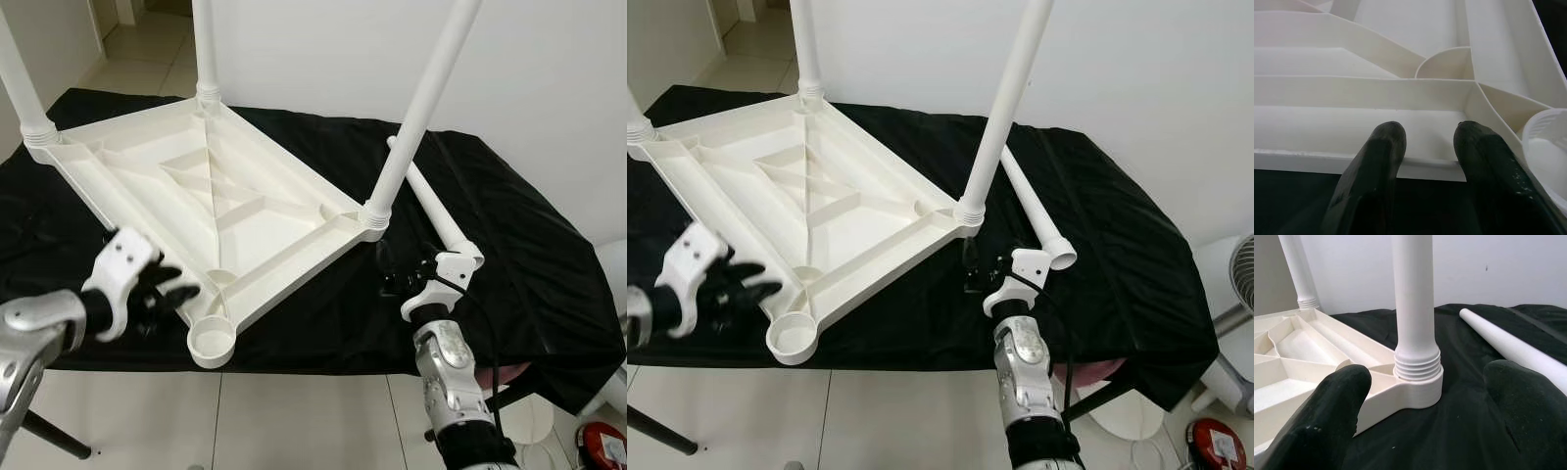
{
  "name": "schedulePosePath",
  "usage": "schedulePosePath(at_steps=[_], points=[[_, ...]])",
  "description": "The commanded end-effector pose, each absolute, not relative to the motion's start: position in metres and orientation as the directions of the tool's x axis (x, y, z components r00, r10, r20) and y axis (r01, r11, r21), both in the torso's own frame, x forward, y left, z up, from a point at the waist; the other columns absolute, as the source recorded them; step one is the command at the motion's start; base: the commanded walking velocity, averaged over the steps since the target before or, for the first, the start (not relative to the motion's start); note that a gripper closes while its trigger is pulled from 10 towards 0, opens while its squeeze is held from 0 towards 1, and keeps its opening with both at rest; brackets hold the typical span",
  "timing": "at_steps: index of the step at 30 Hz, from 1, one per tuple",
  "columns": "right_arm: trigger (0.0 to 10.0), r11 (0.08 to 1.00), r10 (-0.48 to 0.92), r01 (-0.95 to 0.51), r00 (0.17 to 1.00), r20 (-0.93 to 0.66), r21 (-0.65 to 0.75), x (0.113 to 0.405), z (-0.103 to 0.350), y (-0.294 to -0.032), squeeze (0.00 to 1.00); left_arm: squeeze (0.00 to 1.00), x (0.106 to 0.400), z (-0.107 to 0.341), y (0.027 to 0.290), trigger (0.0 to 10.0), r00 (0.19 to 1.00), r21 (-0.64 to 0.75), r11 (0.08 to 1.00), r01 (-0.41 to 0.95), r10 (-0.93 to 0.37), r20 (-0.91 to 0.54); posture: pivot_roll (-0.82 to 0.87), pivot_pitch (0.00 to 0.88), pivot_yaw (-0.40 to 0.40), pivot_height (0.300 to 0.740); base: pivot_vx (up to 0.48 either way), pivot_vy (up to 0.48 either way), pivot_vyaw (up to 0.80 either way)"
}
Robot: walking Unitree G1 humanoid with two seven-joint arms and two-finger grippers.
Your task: Building children table
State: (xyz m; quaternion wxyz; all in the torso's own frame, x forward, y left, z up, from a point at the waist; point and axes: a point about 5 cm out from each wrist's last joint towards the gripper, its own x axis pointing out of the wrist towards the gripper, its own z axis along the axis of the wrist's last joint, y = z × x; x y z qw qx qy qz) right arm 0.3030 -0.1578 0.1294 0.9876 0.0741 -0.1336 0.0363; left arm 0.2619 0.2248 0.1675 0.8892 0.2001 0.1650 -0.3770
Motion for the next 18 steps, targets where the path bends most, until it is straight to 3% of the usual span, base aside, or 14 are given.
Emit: schedulePosePath(at_steps=[1, 18], points=[[10.0, 0.989, 0.031, -0.066, 0.968, 0.250, 0.134, 0.299, 0.129, -0.168, 0.00, 0.00, 0.251, 0.158, 0.219, 10.0, 0.501, 0.162, 0.497, 0.852, -0.686, -0.528, 0.04, 0.004, -0.103, 0.740, 0.000, 0.000, 0.00], [10.0, 0.994, -0.004, -0.024, 0.966, 0.257, 0.103, 0.300, 0.149, -0.188, 0.00, 0.00, 0.250, 0.140, 0.184, 10.0, 0.411, 0.134, 0.402, 0.906, -0.755, -0.510, 0.03, 0.000, -0.088, 0.740, 0.000, 0.000, 0.00]])
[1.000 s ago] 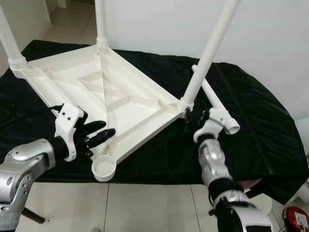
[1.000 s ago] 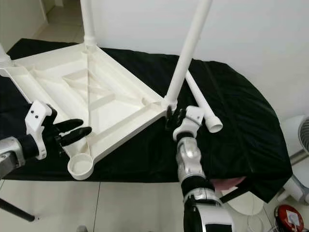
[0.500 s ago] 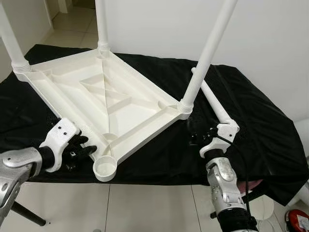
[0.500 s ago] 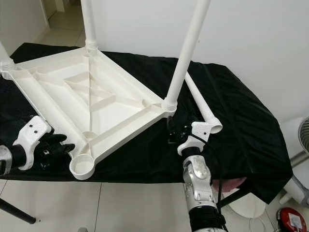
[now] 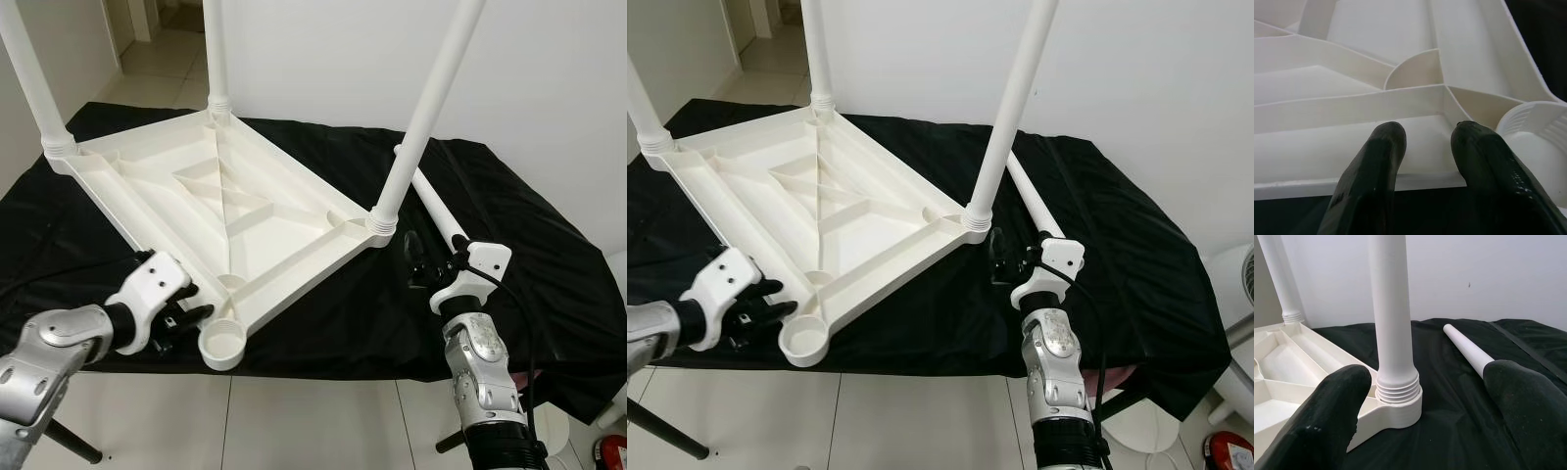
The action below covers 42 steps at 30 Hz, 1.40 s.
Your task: Building children table
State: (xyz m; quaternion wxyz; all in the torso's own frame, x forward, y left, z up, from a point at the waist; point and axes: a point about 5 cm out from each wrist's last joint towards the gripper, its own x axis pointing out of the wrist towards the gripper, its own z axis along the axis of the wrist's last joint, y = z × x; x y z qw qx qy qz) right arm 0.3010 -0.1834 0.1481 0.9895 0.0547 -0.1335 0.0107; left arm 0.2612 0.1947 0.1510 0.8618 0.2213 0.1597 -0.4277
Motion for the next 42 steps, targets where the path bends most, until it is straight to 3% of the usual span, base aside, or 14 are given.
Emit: schedulePosePath(at_steps=[1, 12, 17, 22, 28, 33, 34, 42], points=[[10.0, 0.995, -0.007, -0.020, 0.966, 0.258, 0.102, 0.300, 0.149, -0.189, 0.00, 0.00, 0.250, 0.138, 0.178, 10.0, 0.407, 0.125, 0.401, 0.908, -0.766, -0.499, 0.02, 0.000, -0.085, 0.740, 0.000, 0.000, 0.00], [10.0, 0.995, -0.039, 0.015, 0.967, 0.250, 0.095, 0.300, 0.153, -0.199, 0.00, 0.00, 0.252, 0.135, 0.135, 10.0, 0.368, 0.097, 0.360, 0.928, -0.839, -0.401, 0.01, 0.000, -0.069, 0.740, 0.000, 0.000, 0.00], [10.0, 0.995, -0.045, 0.023, 0.969, 0.243, 0.095, 0.299, 0.152, -0.201, 0.00, 0.00, 0.255, 0.136, 0.129, 10.0, 0.367, 0.108, 0.354, 0.929, -0.848, -0.382, 0.01, 0.000, -0.067, 0.740, 0.000, 0.000, 0.00], [10.0, 0.996, -0.032, 0.013, 0.974, 0.225, 0.088, 0.296, 0.148, -0.199, 0.00, 0.00, 0.264, 0.141, 0.142, 10.0, 0.421, 0.161, 0.390, 0.907, -0.822, -0.384, 0.02, 0.000, -0.075, 0.740, 0.000, 0.000, 0.00], [10.0, 0.995, 0.000, -0.021, 0.979, 0.203, 0.101, 0.291, 0.140, -0.188, 0.00, 0.00, 0.292, 0.179, 0.182, 10.0, 0.590, 0.315, 0.507, 0.802, -0.756, -0.283, 0.04, 0.000, -0.094, 0.740, 0.000, 0.000, 0.00], [10.0, 0.992, 0.028, -0.050, 0.982, 0.188, 0.113, 0.289, 0.135, -0.179, 0.00, 0.00, 0.301, 0.190, 0.190, 10.0, 0.617, 0.336, 0.531, 0.778, -0.748, -0.245, 0.05, 0.000, -0.103, 0.740, 0.000, 0.000, 0.00], [10.0, 0.991, 0.047, -0.069, 0.983, 0.179, 0.118, 0.288, 0.133, -0.174, 0.00, 1.00, 0.305, 0.188, 0.192, 10.0, 0.611, 0.329, 0.527, 0.784, -0.749, -0.257, 0.06, 0.000, -0.107, 0.740, 0.000, 0.000, 0.00], [10.0, 0.986, 0.089, -0.111, 0.982, 0.168, 0.127, 0.286, 0.129, -0.161, 0.00, 1.00, 0.316, 0.176, 0.190, 10.0, 0.549, 0.300, 0.467, 0.832, -0.773, -0.319, 0.06, 0.000, -0.109, 0.740, 0.000, 0.000, 0.00]])
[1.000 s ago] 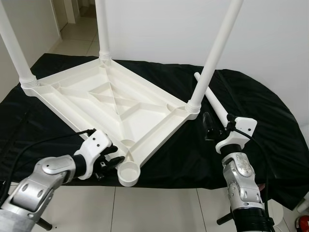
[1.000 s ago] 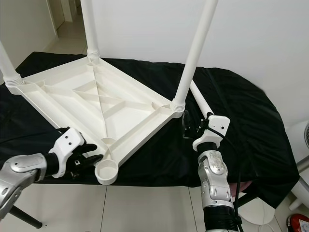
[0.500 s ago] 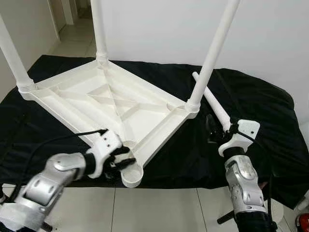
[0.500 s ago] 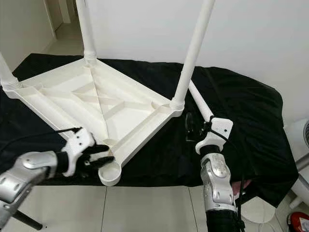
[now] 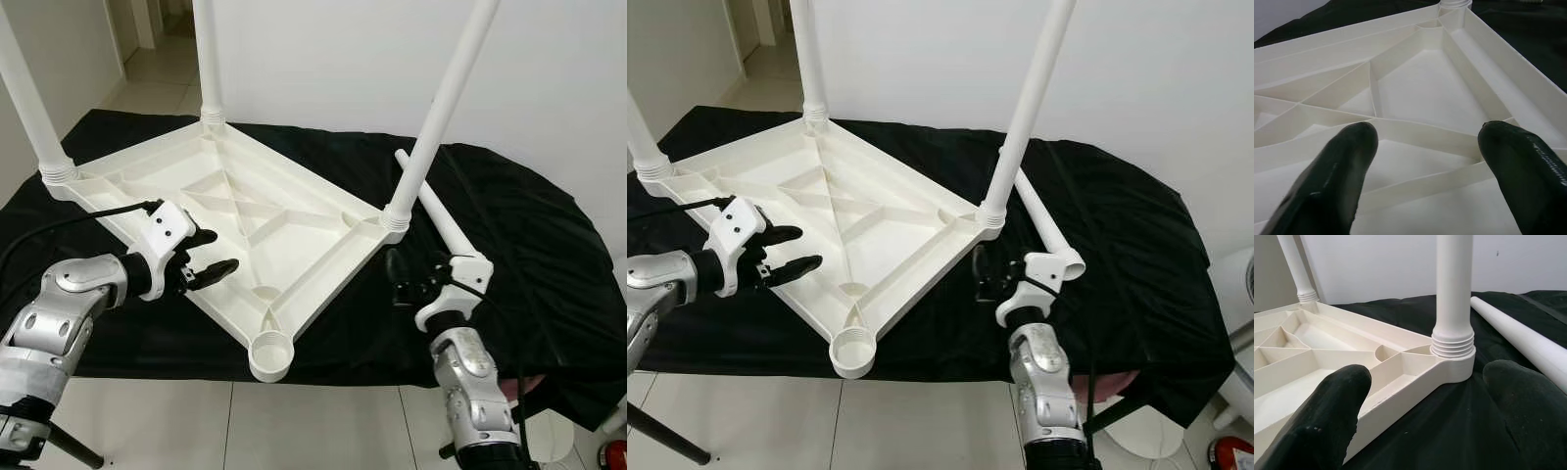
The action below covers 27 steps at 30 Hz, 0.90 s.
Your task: Building children table
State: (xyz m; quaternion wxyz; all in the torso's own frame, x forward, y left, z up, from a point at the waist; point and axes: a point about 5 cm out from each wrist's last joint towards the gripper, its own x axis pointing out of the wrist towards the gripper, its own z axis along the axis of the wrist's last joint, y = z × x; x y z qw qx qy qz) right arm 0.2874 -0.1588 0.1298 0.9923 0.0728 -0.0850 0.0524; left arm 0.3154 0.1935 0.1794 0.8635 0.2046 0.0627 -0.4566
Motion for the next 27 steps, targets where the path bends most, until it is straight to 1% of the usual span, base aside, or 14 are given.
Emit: schedulePosePath(at_steps=[1, 2, 3, 4, 5, 8, 10, 14, 18, 21, 24, 27], points=[[10.0, 0.985, 0.092, -0.114, 0.981, 0.169, 0.126, 0.286, 0.129, -0.160, 0.00, 1.00, 0.319, 0.172, 0.187, 10.0, 0.542, 0.327, 0.443, 0.835, -0.767, -0.344, 0.06, 0.000, -0.102, 0.740, 0.000, 0.000, 0.00], [10.0, 0.985, 0.092, -0.114, 0.981, 0.169, 0.126, 0.286, 0.129, -0.160, 0.00, 1.00, 0.319, 0.172, 0.187, 10.0, 0.542, 0.327, 0.443, 0.835, -0.767, -0.344, 0.06, 0.000, -0.102, 0.740, 0.000, 0.000, 0.00], [10.0, 0.986, 0.091, -0.113, 0.981, 0.172, 0.125, 0.287, 0.130, -0.160, 0.00, 1.00, 0.322, 0.167, 0.186, 10.0, 0.516, 0.320, 0.415, 0.852, -0.769, -0.378, 0.05, 0.000, -0.096, 0.740, 0.000, 0.000, 0.00], [10.0, 0.987, 0.084, -0.107, 0.981, 0.176, 0.123, 0.287, 0.131, -0.162, 0.00, 0.00, 0.324, 0.161, 0.184, 10.0, 0.496, 0.321, 0.387, 0.864, -0.765, -0.411, 0.05, 0.000, -0.093, 0.740, 0.000, 0.000, 0.00], [10.0, 0.987, 0.079, -0.102, 0.981, 0.179, 0.123, 0.287, 0.132, -0.163, 0.00, 0.00, 0.325, 0.157, 0.184, 10.0, 0.481, 0.318, 0.370, 0.873, -0.763, -0.432, 0.05, 0.000, -0.093, 0.740, 0.000, 0.000, 0.00], [10.0, 0.987, 0.079, -0.102, 0.981, 0.179, 0.123, 0.287, 0.132, -0.163, 0.00, 0.00, 0.325, 0.157, 0.184, 10.0, 0.481, 0.318, 0.370, 0.873, -0.763, -0.432, 0.05, 0.000, -0.093, 0.740, 0.000, 0.000, 0.00], [10.0, 0.989, 0.061, -0.085, 0.980, 0.187, 0.120, 0.287, 0.134, -0.167, 0.00, 0.00, 0.329, 0.146, 0.183, 10.0, 0.440, 0.310, 0.321, 0.895, -0.750, -0.493, 0.03, 0.000, -0.072, 0.740, 0.000, 0.000, 0.00], [10.0, 0.990, 0.056, -0.079, 0.980, 0.190, 0.119, 0.287, 0.134, -0.169, 0.00, 0.00, 0.331, 0.143, 0.182, 10.0, 0.433, 0.315, 0.306, 0.898, -0.741, -0.513, 0.02, 0.000, -0.065, 0.740, 0.000, 0.000, 0.00], [10.0, 0.991, 0.039, -0.064, 0.979, 0.199, 0.118, 0.284, 0.137, -0.171, 0.00, 0.00, 0.336, 0.138, 0.180, 10.0, 0.394, 0.324, 0.244, 0.914, -0.725, -0.565, 0.01, 0.000, -0.043, 0.740, 0.000, 0.000, 0.00], [10.0, 0.991, 0.034, -0.059, 0.979, 0.200, 0.118, 0.283, 0.137, -0.172, 0.00, 0.00, 0.338, 0.137, 0.180, 10.0, 0.383, 0.324, 0.228, 0.918, -0.719, -0.580, 0.00, 0.000, -0.034, 0.740, 0.000, 0.000, 0.00], [10.0, 0.992, 0.018, -0.043, 0.980, 0.201, 0.118, 0.279, 0.136, -0.174, 0.00, 0.00, 0.344, 0.136, 0.180, 10.0, 0.346, 0.323, 0.170, 0.931, -0.694, -0.632, -0.01, 0.000, -0.010, 0.740, 0.000, 0.000, 0.00], [10.0, 0.993, 0.013, -0.037, 0.980, 0.201, 0.116, 0.278, 0.136, -0.175, 0.00, 0.00, 0.345, 0.136, 0.180, 10.0, 0.328, 0.314, 0.152, 0.937, -0.689, -0.646, -0.02, 0.000, -0.001, 0.740, 0.000, 0.000, 0.00]])
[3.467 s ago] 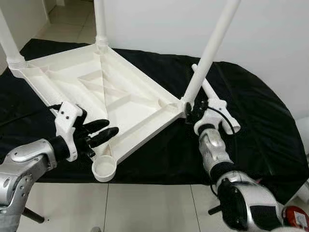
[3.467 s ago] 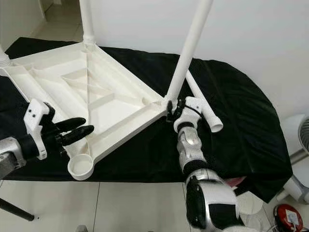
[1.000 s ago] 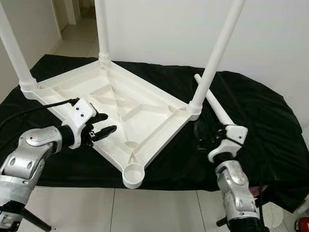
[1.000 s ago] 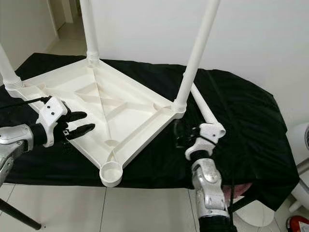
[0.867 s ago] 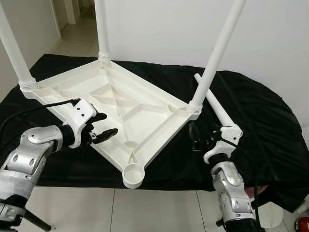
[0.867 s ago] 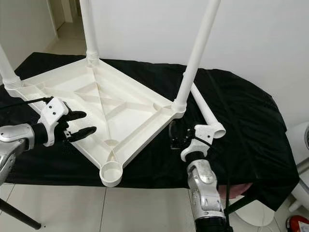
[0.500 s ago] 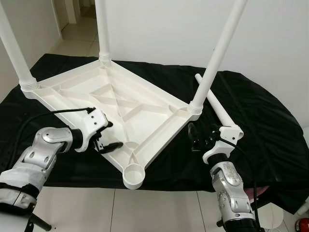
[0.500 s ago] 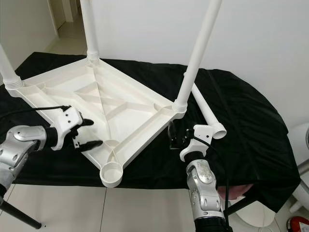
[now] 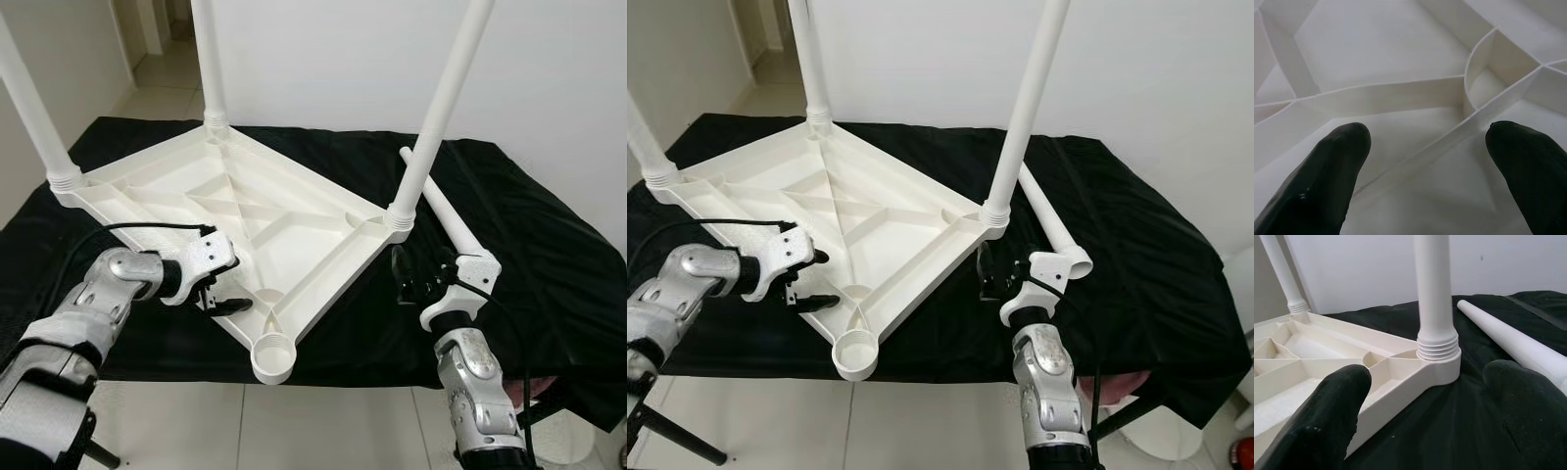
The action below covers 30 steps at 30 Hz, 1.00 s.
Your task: Building children table
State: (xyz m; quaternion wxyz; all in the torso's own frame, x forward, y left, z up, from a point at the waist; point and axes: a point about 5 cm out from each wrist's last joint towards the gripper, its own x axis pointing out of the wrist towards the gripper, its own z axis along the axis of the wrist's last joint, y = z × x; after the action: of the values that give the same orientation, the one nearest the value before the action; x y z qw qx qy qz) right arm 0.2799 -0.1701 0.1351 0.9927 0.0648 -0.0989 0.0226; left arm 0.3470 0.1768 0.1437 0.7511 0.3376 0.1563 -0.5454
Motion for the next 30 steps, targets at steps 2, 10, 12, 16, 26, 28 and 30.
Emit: schedulePosePath(at_steps=[2, 10, 12, 16, 26, 28, 30], points=[[10.0, 0.993, 0.006, -0.030, 0.979, 0.202, 0.116, 0.277, 0.136, -0.176, 0.00, 0.00, 0.346, 0.135, 0.179, 10.0, 0.307, 0.305, 0.129, 0.944, -0.685, -0.660, -0.02, 0.000, 0.008, 0.740, 0.000, 0.000, 0.00], [10.0, 0.994, -0.010, -0.013, 0.979, 0.202, 0.112, 0.273, 0.136, -0.177, 0.00, 0.00, 0.345, 0.133, 0.176, 10.0, 0.244, 0.267, 0.074, 0.961, -0.681, -0.691, -0.04, 0.000, 0.030, 0.740, 0.000, 0.000, 0.00], [10.0, 0.994, -0.017, -0.006, 0.980, 0.198, 0.112, 0.271, 0.135, -0.178, 0.00, 0.00, 0.344, 0.131, 0.175, 10.0, 0.209, 0.241, 0.052, 0.969, -0.687, -0.696, -0.05, 0.000, 0.039, 0.740, 0.000, 0.000, 0.00], [10.0, 0.994, -0.024, 0.003, 0.981, 0.192, 0.109, 0.267, 0.133, -0.179, 0.00, 0.00, 0.341, 0.126, 0.171, 10.0, 0.155, 0.203, 0.014, 0.979, -0.697, -0.700, -0.05, 0.000, 0.041, 0.740, 0.000, 0.000, 0.00], [10.0, 0.995, -0.019, -0.001, 0.983, 0.185, 0.103, 0.266, 0.134, -0.178, 0.00, 0.00, 0.336, 0.118, 0.159, 10.0, 0.057, 0.151, -0.070, 0.986, -0.709, -0.703, -0.06, 0.000, 0.042, 0.740, 0.000, 0.000, 0.00], [10.0, 0.995, -0.019, 0.000, 0.983, 0.185, 0.101, 0.265, 0.134, -0.178, 0.00, 0.00, 0.336, 0.118, 0.155, 10.0, 0.046, 0.152, -0.085, 0.985, -0.714, -0.698, -0.06, 0.000, 0.045, 0.740, 0.000, 0.000, 0.00], [10.0, 0.995, -0.023, 0.005, 0.983, 0.184, 0.102, 0.265, 0.135, -0.179, 0.00, 0.00, 0.334, 0.116, 0.153, 4.3, 0.020, 0.139, -0.109, 0.984, -0.712, -0.702, -0.06, 0.000, 0.050, 0.740, 0.000, 0.000, 0.00]])
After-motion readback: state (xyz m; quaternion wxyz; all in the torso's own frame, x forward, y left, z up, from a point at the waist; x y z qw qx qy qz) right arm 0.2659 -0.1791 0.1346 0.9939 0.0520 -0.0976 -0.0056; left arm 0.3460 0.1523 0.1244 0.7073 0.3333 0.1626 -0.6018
